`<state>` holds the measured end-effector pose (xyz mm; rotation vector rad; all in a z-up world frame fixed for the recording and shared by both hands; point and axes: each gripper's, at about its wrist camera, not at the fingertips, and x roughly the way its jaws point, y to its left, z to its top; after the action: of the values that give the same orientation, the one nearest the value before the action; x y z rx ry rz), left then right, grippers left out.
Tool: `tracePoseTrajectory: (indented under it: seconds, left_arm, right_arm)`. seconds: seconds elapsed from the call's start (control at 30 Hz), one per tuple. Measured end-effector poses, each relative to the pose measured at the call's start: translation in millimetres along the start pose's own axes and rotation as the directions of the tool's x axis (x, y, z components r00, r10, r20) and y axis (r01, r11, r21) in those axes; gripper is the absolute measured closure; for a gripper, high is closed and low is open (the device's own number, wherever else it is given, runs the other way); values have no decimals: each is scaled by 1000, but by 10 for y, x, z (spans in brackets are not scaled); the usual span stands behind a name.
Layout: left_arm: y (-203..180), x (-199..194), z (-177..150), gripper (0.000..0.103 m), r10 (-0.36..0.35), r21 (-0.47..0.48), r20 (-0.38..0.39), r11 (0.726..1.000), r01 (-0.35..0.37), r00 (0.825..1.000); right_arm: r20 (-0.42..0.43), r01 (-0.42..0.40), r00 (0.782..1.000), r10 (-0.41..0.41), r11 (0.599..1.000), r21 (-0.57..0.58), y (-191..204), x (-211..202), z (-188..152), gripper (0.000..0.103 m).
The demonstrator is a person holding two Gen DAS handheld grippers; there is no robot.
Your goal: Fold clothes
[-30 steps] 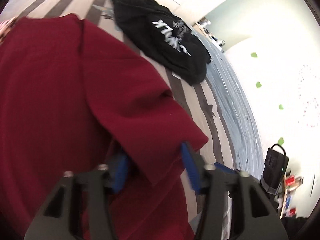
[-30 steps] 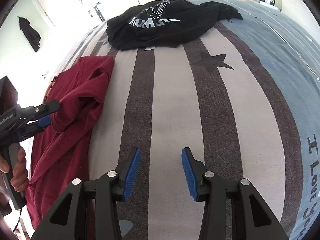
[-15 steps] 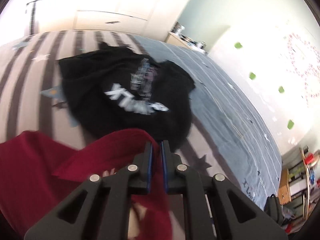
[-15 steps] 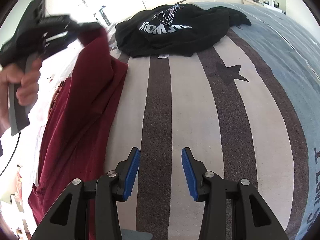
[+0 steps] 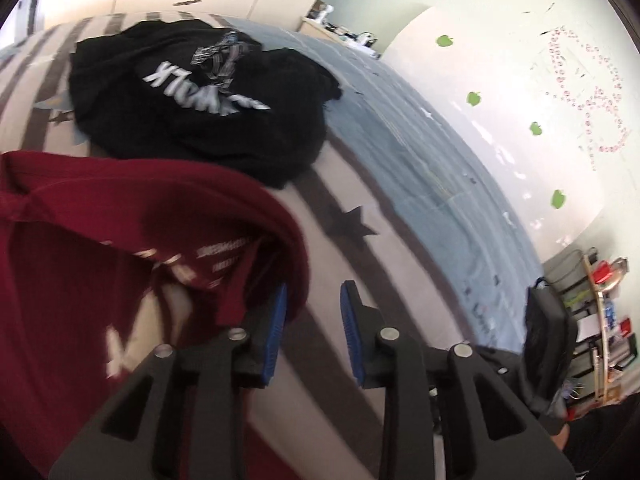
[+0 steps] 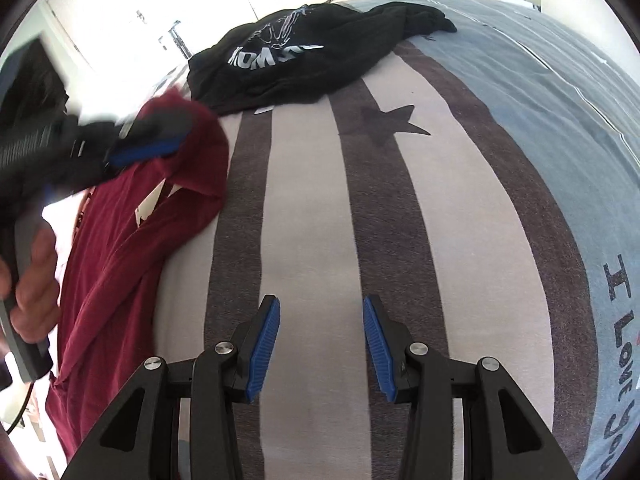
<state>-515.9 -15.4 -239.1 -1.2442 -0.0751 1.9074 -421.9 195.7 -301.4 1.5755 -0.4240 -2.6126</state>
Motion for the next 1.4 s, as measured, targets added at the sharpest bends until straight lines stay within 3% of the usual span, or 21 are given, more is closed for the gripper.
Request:
tracePoseTrajectory:
  seconds: [0.2, 0.3, 0.4, 0.5, 0.57, 0.7, 0.93, 1.13, 1.3, 1.4]
  left_arm:
    - [225, -152, -95, 70, 99, -10, 45, 995, -98, 994]
    - [268, -259, -95, 70, 91, -36, 51, 995, -89, 995]
    - [237, -478, -133, 69, 71, -43, 107, 997, -67, 992]
    - [314, -528, -175, 60, 109, -65, 137, 993, -101, 985]
    - [451, -394, -172, 60, 163, -98, 104, 983, -153, 981]
    - [470, -72, -111, 61, 219, -24, 54, 976, -218, 974]
    - [154, 370, 11, 64, 102, 47, -4, 994, -102, 995]
    - [-116, 611, 78, 64, -25, 61, -69, 998, 29, 997]
    - [103, 325, 140, 64, -67, -39, 27, 997, 68, 997]
    - [215, 270, 158, 64, -25, -59, 47, 998, 28, 999]
  right_arm:
    - [5, -11, 1000, 11, 1000, -11, -14, 30, 29, 63]
    - [7, -14, 1000, 14, 1000, -18, -14, 34, 42, 63]
    - [9, -19, 1000, 19, 1000, -18, -11, 25, 56, 63]
    - [8, -20, 1000, 21, 1000, -15, -20, 38, 70, 63]
    - [6, -22, 1000, 22, 1000, -15, -22, 50, 79, 63]
    - [7, -24, 1000, 24, 1000, -16, -26, 54, 74, 63]
    - [7, -31, 999, 32, 999, -17, -49, 67, 78, 63]
    - [13, -36, 999, 36, 999, -16, -90, 51, 97, 63]
    - [25, -37, 999, 37, 999, -6, -152, 10, 116, 63]
    - [31, -38, 999, 38, 999, 1, -186, -2, 128, 63]
